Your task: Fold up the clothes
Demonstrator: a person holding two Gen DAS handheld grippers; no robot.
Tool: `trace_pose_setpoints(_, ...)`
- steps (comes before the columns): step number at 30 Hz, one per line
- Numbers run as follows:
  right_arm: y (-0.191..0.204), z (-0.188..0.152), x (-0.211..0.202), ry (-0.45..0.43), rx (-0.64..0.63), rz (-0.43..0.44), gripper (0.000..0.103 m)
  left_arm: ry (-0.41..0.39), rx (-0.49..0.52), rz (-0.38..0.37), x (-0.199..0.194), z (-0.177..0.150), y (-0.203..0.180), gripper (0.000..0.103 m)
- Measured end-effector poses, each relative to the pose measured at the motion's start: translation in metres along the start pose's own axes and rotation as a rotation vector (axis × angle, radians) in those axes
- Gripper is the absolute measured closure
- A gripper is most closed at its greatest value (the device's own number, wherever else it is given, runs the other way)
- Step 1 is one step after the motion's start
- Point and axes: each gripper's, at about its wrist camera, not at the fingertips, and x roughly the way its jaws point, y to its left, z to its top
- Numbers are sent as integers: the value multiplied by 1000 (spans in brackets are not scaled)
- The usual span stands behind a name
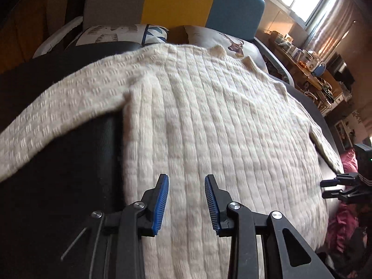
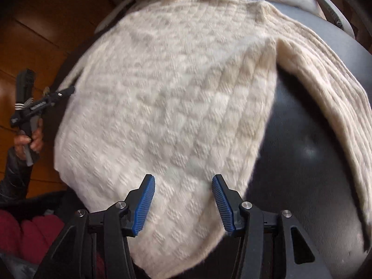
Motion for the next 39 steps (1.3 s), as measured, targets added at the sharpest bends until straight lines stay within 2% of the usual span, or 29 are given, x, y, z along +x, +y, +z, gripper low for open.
trace_pose_setpoints(2, 4, -10, -1, -15, -32, -71, 53, 53, 57, 103, 3, -24, -4, 70)
trace_pose_setpoints(3, 4, -11, -2, -17, -19, -124, 54, 54, 65, 139, 2, -33, -1, 69)
trace_pose_setpoints(4, 5, -12, -3, -19, -4, -173, 54, 34, 52, 142, -4, -40, 2, 69)
trace_pose_setpoints(5, 7, -13, -5, -30, 25, -185, 52, 25, 16, 126, -13, -44, 7, 69)
trace_pose_setpoints(8, 26, -24, -15, -97, 40, -40, 52, -21, -123, 49, -40, -58, 31, 68)
trace_pose_setpoints(11, 50, -28, -16, -161, 31, 26, 52, -15, -223, -15, -52, -78, 54, 68)
trace_pose_setpoints(14, 69, -25, -10, -203, 37, 77, 52, 19, -231, -92, -53, -96, 57, 68)
trace_pose_setpoints(16, 79, -15, 0, -201, 41, 96, 52, 43, -222, -148, -50, -107, 53, 68)
trace_pose_setpoints(18, 87, -14, 7, -193, 49, 78, 52, 59, -225, -222, -46, -114, 48, 67)
trace_pose_setpoints(22, 91, -2, 9, -202, 51, 70, 52, 63, -208, -253, -43, -120, 35, 66)
trace_pose_setpoints(23, 91, 0, 11, -197, 47, 38, 52, 62, -207, -270, -44, -119, 32, 87)
trace_pose_setpoints(24, 90, 2, 13, -193, 44, 7, 52, 60, -231, -324, -46, -116, 30, 98)
trace_pose_setpoints(26, 90, 6, 17, -184, 36, -54, 52, -4, -275, -439, -68, -102, 28, 97)
trace_pose_setpoints(29, 86, 3, 23, -181, 2, -73, 52, -97, -331, -606, -109, -80, 31, 97)
trace_pose_setpoints(31, 86, 3, 23, -188, 2, -68, 51, -90, -335, -607, -118, -72, 32, 97)
trace_pose_setpoints(32, 86, 3, 24, -190, 0, -68, 51, -58, -332, -588, -114, -73, 32, 97)
trace_pose_setpoints(34, 86, 3, 25, -194, -5, -67, 51, 29, -327, -507, -99, -85, 36, 97)
trace_pose_setpoints(37, 83, 5, 25, -196, 7, -56, 51, 163, -398, -360, -65, -110, 52, 97)
trace_pose_setpoints(39, 81, 6, 24, -199, 12, -48, 51, 163, -466, -353, -59, -122, 65, 96)
